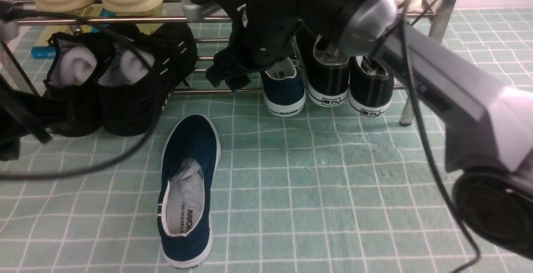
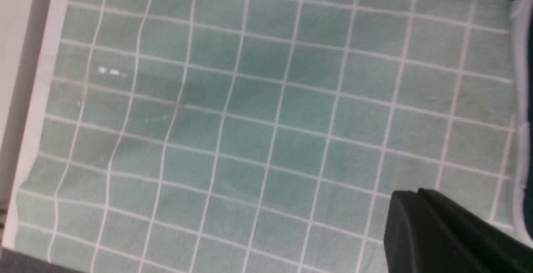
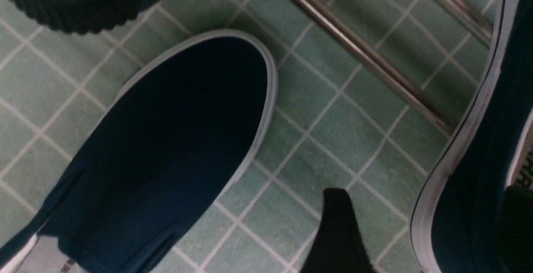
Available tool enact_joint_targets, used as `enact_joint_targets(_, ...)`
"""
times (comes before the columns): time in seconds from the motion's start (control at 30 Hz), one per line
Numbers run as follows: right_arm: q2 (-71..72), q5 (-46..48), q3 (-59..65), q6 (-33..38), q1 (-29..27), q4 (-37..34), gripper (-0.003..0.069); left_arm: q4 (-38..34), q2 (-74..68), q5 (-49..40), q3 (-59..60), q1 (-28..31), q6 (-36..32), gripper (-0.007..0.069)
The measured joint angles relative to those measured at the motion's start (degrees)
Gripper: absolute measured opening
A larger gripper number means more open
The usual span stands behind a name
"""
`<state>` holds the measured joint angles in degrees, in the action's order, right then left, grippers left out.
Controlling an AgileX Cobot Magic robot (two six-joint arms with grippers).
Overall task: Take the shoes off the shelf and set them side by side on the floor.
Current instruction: 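Reach toward the shoe rack and grasp a shoe on it with the right gripper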
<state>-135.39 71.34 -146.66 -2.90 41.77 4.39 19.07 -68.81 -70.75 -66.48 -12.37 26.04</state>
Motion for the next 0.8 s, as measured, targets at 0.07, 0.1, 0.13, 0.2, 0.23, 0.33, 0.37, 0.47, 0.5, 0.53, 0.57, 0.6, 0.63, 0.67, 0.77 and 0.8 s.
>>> enact_joint_targets(0.07,-0.59,0.14,-0.84,0.00,0.00,0.58,0.0496,-5.56,-2.17,0.00,0.00,6.45,-5.39,0.0010)
enact_joint_targets(0.1,-0.74,0.14,-1.21,-0.06,0.00,1.55,0.0496,-9.71,-3.16,0.00,0.00,11.21,-9.90,0.0011)
enact_joint_targets(0.13,-0.85,0.20,-1.22,-0.29,0.00,2.58,0.0496,-13.22,-3.67,0.00,0.05,14.18,-13.07,0.0011)
enact_joint_targets(0.2,-1.17,0.20,-1.34,-1.11,0.00,4.16,0.0496,-19.07,-3.97,0.00,0.05,18.06,-17.63,0.0011)
enact_joint_targets(0.23,-1.57,0.20,-1.34,-1.80,0.00,5.35,0.0496,-21.40,-3.97,0.00,0.05,20.22,-20.38,0.0011)
enact_joint_targets(0.33,-2.82,0.26,-1.41,-2.82,-0.06,6.84,0.0496,-25.31,-3.90,0.00,0.05,22.58,-23.31,0.0011)
enact_joint_targets(0.37,-3.39,0.26,-1.41,-3.01,-0.06,7.10,0.0496,-25.69,-3.90,0.00,0.05,22.75,-23.63,0.0011)
enact_joint_targets(0.47,-5.26,0.31,-1.41,-3.35,-0.06,8.05,0.0496,-26.63,-3.90,0.00,0.05,22.81,-24.19,0.0011)
enact_joint_targets(0.5,-5.70,0.31,-1.41,-3.52,-0.06,8.24,0.0496,-26.86,-3.90,0.00,0.05,22.81,-24.24,0.0011)
enact_joint_targets(0.53,-6.22,0.31,-1.41,-3.97,-0.06,8.70,0.0494,-27.05,-3.90,0.00,0.05,22.81,-24.30,0.0012)
enact_joint_targets(0.57,-6.75,0.31,-1.41,-4.41,-0.18,9.22,0.0487,-27.17,-3.90,0.00,0.05,22.81,-24.35,0.0013)
enact_joint_targets(0.6,-7.10,0.31,-1.41,-4.82,-0.33,9.35,0.0477,-27.17,-3.90,0.00,0.05,22.81,-24.35,0.0013)
enact_joint_targets(0.63,-7.27,0.22,-1.41,-5.15,-0.45,9.39,0.0465,-27.17,-3.90,0.00,0.05,22.81,-24.35,0.0013)
enact_joint_targets(0.67,-7.43,0.17,-1.41,-5.65,-0.58,9.39,0.0439,-27.17,-3.90,0.00,0.05,22.81,-24.35,0.0014)
enact_joint_targets(0.77,-7.45,0.05,-1.41,-6.76,-1.24,9.00,0.0306,-27.17,-3.90,0.00,0.05,22.81,-24.40,0.0016)
enact_joint_targets(0.8,-7.18,0.05,-1.41,-6.81,-1.65,8.27,0.0198,-27.17,-3.90,0.00,0.05,22.81,-24.40,0.0017)
